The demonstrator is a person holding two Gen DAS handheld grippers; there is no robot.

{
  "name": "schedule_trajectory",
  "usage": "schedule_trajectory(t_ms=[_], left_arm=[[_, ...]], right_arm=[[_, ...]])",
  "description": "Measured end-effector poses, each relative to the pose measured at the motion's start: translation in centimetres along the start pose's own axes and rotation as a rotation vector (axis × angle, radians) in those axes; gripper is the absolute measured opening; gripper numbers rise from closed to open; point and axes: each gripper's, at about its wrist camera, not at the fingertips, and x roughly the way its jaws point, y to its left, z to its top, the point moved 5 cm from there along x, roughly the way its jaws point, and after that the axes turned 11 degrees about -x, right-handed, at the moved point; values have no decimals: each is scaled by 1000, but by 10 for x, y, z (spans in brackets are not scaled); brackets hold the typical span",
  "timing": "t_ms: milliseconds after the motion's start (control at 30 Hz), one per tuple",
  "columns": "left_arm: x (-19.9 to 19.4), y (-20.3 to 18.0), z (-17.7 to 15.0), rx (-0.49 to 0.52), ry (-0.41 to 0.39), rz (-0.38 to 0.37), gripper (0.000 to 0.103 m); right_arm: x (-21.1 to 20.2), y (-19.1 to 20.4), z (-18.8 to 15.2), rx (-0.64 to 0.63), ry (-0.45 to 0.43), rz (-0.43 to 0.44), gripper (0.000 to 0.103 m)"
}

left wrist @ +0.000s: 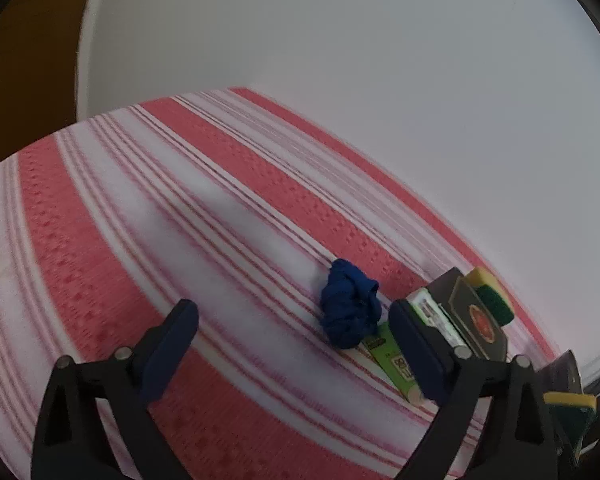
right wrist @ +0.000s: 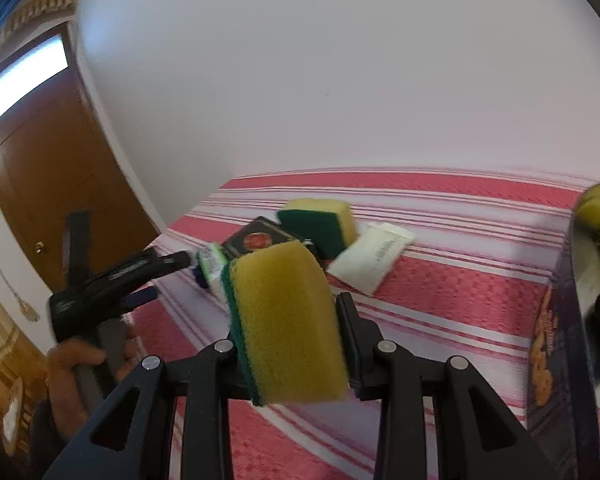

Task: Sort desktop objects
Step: 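Grasp the yellow-green sponge with right tool while left tool grasps blue ball, then carry the blue ball and yellow sponge over the tin with both tools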

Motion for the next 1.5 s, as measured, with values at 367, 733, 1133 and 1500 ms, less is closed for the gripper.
schedule_trajectory(t_ms=[367,733,1133,1500], left_arm=[[32,-21,4,128,34,164,95],[21,-23,-5,179,60,72,29],[-24,-30,-11,158,-73,-159,29],[-62,-77,-24,366,-317,-247,29]], right_arm=[[-1,4,-13,25,12,26,35],[0,7,-12,21,4,19,35],[-21,10,0,-61,-96,-99,35],[-52,1,12,-69,-263,-183,35]])
